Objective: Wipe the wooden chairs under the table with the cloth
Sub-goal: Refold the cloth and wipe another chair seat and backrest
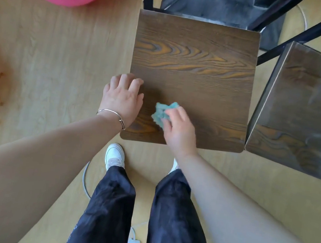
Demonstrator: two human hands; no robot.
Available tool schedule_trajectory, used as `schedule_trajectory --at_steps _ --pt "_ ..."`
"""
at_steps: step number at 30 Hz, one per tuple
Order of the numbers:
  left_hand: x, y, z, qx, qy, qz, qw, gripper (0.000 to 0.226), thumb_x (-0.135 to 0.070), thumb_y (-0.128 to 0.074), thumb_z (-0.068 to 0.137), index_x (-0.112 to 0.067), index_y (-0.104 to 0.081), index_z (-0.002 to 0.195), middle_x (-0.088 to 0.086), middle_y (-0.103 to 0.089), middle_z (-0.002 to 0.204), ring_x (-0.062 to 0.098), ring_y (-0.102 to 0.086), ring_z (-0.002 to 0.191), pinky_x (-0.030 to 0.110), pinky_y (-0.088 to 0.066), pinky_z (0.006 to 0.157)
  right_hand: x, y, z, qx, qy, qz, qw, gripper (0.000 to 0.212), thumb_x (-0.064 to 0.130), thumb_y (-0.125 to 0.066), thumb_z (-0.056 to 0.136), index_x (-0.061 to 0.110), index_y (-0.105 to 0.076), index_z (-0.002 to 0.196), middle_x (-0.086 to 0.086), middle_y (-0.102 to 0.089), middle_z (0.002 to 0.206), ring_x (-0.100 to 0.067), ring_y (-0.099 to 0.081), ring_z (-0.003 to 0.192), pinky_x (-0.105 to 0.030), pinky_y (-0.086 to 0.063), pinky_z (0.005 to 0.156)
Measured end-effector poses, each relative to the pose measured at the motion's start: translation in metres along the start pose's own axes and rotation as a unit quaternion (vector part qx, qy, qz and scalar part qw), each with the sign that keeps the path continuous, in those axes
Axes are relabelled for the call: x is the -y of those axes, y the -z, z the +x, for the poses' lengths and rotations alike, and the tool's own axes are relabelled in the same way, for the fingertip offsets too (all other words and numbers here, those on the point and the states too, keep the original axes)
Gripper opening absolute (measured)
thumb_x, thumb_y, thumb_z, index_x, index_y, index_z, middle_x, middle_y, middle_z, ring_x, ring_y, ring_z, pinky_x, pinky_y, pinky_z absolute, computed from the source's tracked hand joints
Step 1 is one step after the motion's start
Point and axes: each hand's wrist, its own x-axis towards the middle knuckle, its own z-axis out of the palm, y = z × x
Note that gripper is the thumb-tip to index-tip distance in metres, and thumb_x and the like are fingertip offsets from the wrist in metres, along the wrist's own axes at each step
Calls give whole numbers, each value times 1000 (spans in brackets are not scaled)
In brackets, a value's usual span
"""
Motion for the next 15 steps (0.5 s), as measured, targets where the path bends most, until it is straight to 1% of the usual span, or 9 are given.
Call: schedule_trajectory --at_steps 2,4,5,7,9,12,13,15 --pt "-22 -2 10 -6 -8 -10 1000 37 -31 -47 95 -20 -48 130 8 -43 134 36 -38 116 47 -36 92 -47 45 21 -92 -101 -14 990 12 12 -58 90 5 -62 99 -12 -59 103 -26 -54 91 -32 -41 75" --pt "-41 -4 21 -14 -15 -21 1000 37 -31 -47 95 -20 -48 130 8 -43 135 35 -37 118 47 -36 93 -95 80 38 -152 -188 -42 969 11 15 -58 90 5 -60 95 -12 -58 99 -29 -55 88 -32 -38 75" --pt "-48 -5 26 -19 -19 -27 999 38 -31 -48 94 -20 -48 130 8 -43 135 35 -37 119 47 -36 94 -114 91 45 -164 -225 -55 959 12 17 -57 91 6 -59 93 -12 -58 98 -30 -55 88 -32 -38 75" --pt "-61 -7 34 -24 -24 -31 999 38 -32 -48 94 -20 -49 130 8 -43 135 35 -37 120 48 -36 97 -140 100 52 -147 -284 -71 945 11 20 -56 93 9 -57 93 -10 -59 99 -29 -56 89 -31 -39 74" --pt "-67 -8 39 -26 -29 -25 999 38 -32 -48 94 -20 -49 130 8 -44 135 35 -37 120 49 -36 98 -147 98 53 -135 -293 -85 943 10 20 -57 93 10 -57 92 -9 -60 103 -28 -56 90 -31 -40 74" --pt "-67 -11 40 -25 -37 -17 999 37 -32 -49 94 -18 -50 129 9 -45 134 36 -38 119 49 -37 97 -135 90 52 -135 -289 -97 943 9 17 -57 92 9 -56 91 -9 -58 102 -28 -56 88 -33 -40 72" --pt "-65 -11 39 -22 -39 -15 999 37 -32 -49 94 -18 -50 129 10 -45 134 37 -39 118 50 -37 97 -129 86 49 -129 -282 -95 946 7 15 -57 92 8 -56 91 -9 -58 101 -28 -56 86 -32 -38 70" --pt "-62 -11 35 -18 -39 -13 999 37 -31 -49 94 -17 -50 129 10 -45 133 37 -38 119 50 -36 97 -110 73 41 -112 -241 -78 961 5 10 -56 88 7 -58 92 -10 -58 101 -31 -56 84 -31 -35 67"
